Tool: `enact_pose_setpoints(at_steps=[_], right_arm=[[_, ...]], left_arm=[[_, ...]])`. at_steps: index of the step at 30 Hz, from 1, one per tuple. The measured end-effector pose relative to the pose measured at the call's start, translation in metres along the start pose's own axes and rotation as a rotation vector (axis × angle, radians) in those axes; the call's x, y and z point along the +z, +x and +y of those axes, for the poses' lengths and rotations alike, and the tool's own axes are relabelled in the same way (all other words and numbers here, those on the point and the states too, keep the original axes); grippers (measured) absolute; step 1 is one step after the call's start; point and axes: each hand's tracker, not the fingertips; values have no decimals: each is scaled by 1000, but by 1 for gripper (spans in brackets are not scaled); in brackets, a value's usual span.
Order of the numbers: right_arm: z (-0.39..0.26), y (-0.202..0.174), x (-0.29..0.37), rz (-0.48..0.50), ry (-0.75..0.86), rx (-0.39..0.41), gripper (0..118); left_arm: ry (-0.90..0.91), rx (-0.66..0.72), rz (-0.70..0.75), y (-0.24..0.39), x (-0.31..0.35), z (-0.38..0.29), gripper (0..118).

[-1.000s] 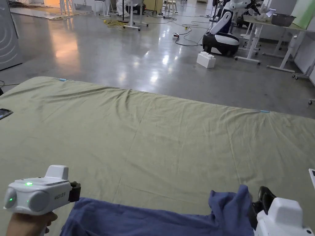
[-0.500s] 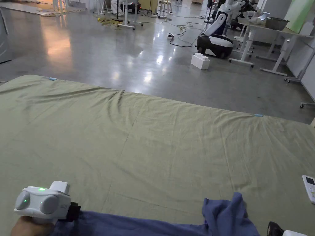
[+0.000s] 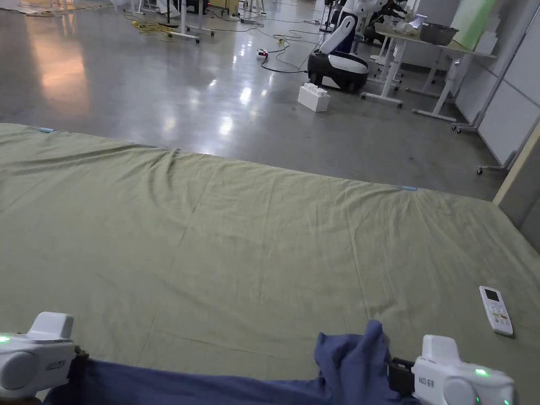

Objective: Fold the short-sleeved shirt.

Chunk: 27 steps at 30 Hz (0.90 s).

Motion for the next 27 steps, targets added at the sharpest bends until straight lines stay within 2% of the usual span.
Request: enact_pose_setpoints(at_steps=[3,8,11,13,15,17,19,20,21,27], right_arm=[[15,1,-25,37,-74,37,77],[24,-5,-61,110,-163,17,78],[21,-16,-78,77,-215,74,77],[18,-21,-80,61,-211,71,73],[18,-27,-78,49,-197,79,65],[17,-30,-76,51,-179,92,62],[17,-31,-73,44,-163,85,38],[17,-31,-71,53,-163,82,17],[15,-30,-67,48,-155,83,2],[12,-14,-23,64,-44,48,2]], left_arm=[[13,16,1,2,7,-3,5],[24,23,1,4,11,-2,5],[23,23,1,2,11,-1,5],[23,24,1,1,9,-1,5],[24,25,4,2,10,-1,5],[27,25,7,6,15,-1,5],[31,31,4,7,15,-1,5],[31,31,2,6,13,-1,5],[31,31,4,5,13,-1,5],[49,35,-12,-3,20,-3,5]])
